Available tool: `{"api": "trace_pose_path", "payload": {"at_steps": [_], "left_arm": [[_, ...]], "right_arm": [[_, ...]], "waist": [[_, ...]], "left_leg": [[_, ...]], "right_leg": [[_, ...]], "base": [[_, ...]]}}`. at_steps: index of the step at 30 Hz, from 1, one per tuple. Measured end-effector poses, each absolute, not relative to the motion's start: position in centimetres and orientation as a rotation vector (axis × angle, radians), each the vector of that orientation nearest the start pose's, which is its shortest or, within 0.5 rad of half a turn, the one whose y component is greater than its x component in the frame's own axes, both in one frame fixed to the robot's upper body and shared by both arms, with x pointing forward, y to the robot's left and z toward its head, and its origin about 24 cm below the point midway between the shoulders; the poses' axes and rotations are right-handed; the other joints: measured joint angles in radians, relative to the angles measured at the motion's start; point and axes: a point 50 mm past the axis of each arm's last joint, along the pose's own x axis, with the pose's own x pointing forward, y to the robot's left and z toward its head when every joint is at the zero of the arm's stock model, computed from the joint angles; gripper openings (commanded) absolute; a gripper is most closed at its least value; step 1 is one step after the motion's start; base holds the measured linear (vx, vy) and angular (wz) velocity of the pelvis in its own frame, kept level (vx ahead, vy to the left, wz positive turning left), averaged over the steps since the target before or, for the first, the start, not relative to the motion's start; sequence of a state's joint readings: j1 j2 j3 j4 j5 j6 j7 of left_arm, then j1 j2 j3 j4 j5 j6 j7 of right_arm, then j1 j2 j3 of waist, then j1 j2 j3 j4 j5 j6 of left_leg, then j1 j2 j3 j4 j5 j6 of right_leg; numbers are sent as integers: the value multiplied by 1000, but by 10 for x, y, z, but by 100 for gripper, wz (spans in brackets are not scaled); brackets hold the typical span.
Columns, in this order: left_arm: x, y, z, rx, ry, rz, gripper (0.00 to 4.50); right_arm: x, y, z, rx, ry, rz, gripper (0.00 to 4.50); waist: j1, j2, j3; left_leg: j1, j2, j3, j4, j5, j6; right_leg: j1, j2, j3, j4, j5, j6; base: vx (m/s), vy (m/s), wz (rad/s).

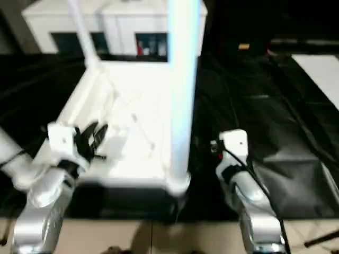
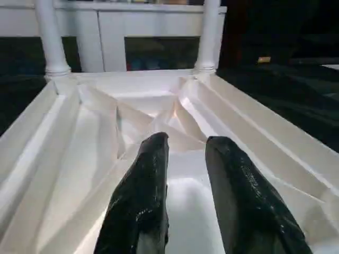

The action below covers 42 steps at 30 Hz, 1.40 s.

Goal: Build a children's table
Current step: Rotate leg to tighten

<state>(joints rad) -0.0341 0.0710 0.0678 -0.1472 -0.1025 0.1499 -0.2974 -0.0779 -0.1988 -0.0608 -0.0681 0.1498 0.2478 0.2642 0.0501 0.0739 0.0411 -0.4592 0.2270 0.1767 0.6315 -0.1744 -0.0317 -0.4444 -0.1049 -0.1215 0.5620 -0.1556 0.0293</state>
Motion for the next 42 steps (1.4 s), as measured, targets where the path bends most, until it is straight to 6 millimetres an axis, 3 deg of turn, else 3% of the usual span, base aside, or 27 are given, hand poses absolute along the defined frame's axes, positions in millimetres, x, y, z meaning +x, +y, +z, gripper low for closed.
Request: {"api": "trace_pose_path", "payload": {"at_steps": [1,2,3,4,5,6,7,8,9,10,12,14,18,21,22,26,28,31,33,35,39,42], "left_arm": [[258,158,76,-19,-57,-263,136],[258,156,80,-14,-83,-277,136],[253,156,86,-10,-135,-276,136],[246,160,83,-9,-141,-273,136],[237,163,75,-6,-125,-274,136],[230,167,69,-2,-113,-271,136],[229,167,72,1,-141,-271,136],[230,170,80,12,-183,-264,155],[230,173,87,27,-225,-244,155],[229,175,90,44,-237,-220,166],[227,184,90,79,-241,-159,174],[224,188,94,87,-278,-134,192],[213,184,101,90,-367,-143,215],[204,186,96,58,-377,-111,247],[201,189,96,53,-384,-91,258],[194,218,98,37,-415,114,267],[194,237,98,37,-422,237,295],[190,251,98,30,-422,310,304],[193,254,100,36,-424,297,336],[198,255,102,40,-425,288,341],[208,263,102,71,-380,279,387],[216,270,97,87,-298,237,391]], "right_arm": [[265,-183,61,-25,89,229,379],[260,-186,57,-18,97,223,379],[259,-188,57,-8,96,246,379],[260,-187,61,-3,79,298,379],[257,-184,64,-1,67,356,379],[253,-183,65,8,58,400,379],[247,-187,64,7,67,437,379],[243,-189,63,5,81,469,379],[238,-190,59,17,107,506,379],[235,-189,57,24,125,545,379],[230,-180,60,37,114,636,379],[223,-172,64,65,99,723,379],[215,-172,60,98,138,806,379],[214,-174,61,108,144,835,379],[214,-175,62,104,145,845,406],[219,-185,75,137,127,901,426],[218,-186,79,161,136,958,446],[213,-169,80,184,166,1090,450],[213,-152,79,203,161,1156,450],[216,-140,78,206,146,1175,450],[224,-133,78,207,123,1122,450],[232,-126,76,205,95,1059,450]], "waist": [[17,-3,11],[37,-11,12],[71,-44,6],[71,-65,7],[86,-46,7],[93,-29,9],[95,-19,10],[92,-16,11],[84,-22,14],[79,-19,14],[62,-12,12],[52,-10,10],[39,-28,6],[35,-35,5],[35,-35,5],[37,-30,2],[39,-32,0],[43,-36,-1],[43,-37,-2],[44,-38,-2],[45,-54,-4],[42,-58,-5]], "left_leg": [[8,-3,14,-6,0,-2],[12,-2,38,-9,0,-2],[16,-2,82,-12,1,-3],[16,-11,80,13,-8,-15],[17,-27,27,63,-33,-16],[30,-74,-55,113,-33,-12],[61,-83,-70,89,-42,-18],[76,-86,-72,47,-72,-39],[78,-73,-55,22,-58,-34],[77,-63,-51,11,-47,-32],[78,-56,-47,7,-45,-31],[75,-56,-42,5,-45,-31],[75,-56,-28,-6,-43,-26],[75,-55,-25,-10,-37,-19],[75,-55,-25,-11,-37,-19],[76,-55,-25,-13,-37,-19],[76,-54,-26,-14,-37,-19],[75,-53,-26,-14,-36,-20],[75,-53,-26,-14,-36,-20],[75,-54,-25,-14,-36,-20],[76,-53,-24,-14,-36,-21],[76,-53,-24,-14,-35,-22]], "right_leg": [[6,-11,-9,98,-66,-16],[24,-14,-10,176,-112,-33],[65,-2,32,215,-199,-3],[62,10,61,227,-237,-9],[64,10,73,224,-236,-8],[75,13,80,216,-235,-7],[77,14,76,205,-234,-7],[75,17,72,195,-228,-6],[78,37,89,158,-181,-18],[83,48,91,128,-152,-26],[100,49,82,91,-116,-28],[104,45,82,78,-106,-19],[101,39,84,67,-99,-9],[96,38,83,67,-97,-4],[96,38,83,67,-97,-4],[95,39,83,67,-96,-6],[95,40,82,67,-97,-4],[95,40,81,65,-98,-3],[95,40,82,64,-98,-3],[95,39,82,63,-97,-4],[95,40,82,64,-97,-4],[94,40,83,64,-97,-4]], "base": [[-233,41,-9],[-175,-55,0],[-175,-55,0],[16,-113,2],[0,0,0],[0,0,0],[-51,50,1],[-109,34,34],[-109,34,34],[-134,23,29],[-71,71,1],[-19,70,-7],[-5,15,-1],[0,0,0],[0,0,0],[0,0,0],[0,0,0],[0,0,0],[0,0,0],[0,0,0],[0,0,0],[0,0,0]]}}
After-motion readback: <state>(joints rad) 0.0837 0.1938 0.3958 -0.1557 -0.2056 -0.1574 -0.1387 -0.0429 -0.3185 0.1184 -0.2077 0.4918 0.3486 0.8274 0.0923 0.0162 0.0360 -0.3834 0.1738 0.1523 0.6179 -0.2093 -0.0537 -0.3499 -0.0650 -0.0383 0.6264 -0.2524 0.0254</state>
